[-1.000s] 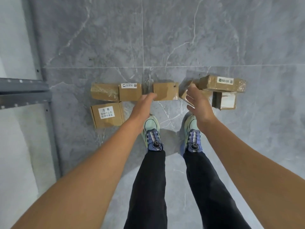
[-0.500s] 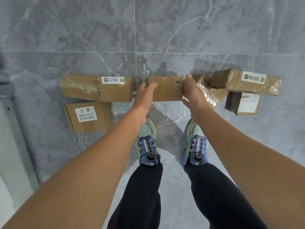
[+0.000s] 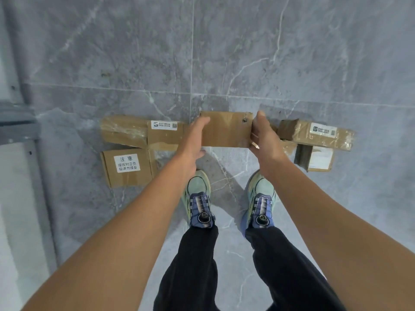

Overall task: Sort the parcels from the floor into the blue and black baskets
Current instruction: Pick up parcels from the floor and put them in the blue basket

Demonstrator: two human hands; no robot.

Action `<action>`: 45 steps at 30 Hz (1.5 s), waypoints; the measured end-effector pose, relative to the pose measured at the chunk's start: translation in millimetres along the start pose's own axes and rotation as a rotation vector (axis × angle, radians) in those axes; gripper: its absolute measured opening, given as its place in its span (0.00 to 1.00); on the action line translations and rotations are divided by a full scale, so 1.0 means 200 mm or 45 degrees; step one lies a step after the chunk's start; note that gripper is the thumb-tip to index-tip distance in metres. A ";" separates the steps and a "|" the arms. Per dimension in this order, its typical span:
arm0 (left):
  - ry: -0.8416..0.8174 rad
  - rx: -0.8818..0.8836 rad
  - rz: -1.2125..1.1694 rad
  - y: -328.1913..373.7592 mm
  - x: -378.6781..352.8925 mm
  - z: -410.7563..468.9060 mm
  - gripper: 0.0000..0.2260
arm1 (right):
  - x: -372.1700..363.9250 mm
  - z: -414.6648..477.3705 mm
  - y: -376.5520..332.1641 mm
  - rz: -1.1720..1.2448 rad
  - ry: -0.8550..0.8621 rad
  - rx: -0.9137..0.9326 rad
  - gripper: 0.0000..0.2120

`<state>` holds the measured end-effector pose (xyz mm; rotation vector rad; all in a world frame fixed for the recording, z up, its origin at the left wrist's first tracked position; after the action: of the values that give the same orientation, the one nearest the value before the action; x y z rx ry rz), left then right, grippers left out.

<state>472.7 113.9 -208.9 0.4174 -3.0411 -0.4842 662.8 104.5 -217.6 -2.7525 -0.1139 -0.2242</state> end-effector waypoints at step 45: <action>0.324 -1.491 -0.641 1.12 0.57 -4.51 0.15 | 0.12 -4.24 -1.99 -0.456 -0.656 1.470 0.20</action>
<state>373.0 18.1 716.4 0.9839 -1.8808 -1.8384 524.7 156.7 707.8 -1.5585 -0.6416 0.3672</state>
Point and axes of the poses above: each hand's wrist, its own z-axis towards the middle knuckle, its own x-axis out of the back of the hand, y = z × x, the point moved 8 cm from there along z, towards the middle knuckle, and after that the axes turned 13 degrees about -z, right-handed, at the moved point
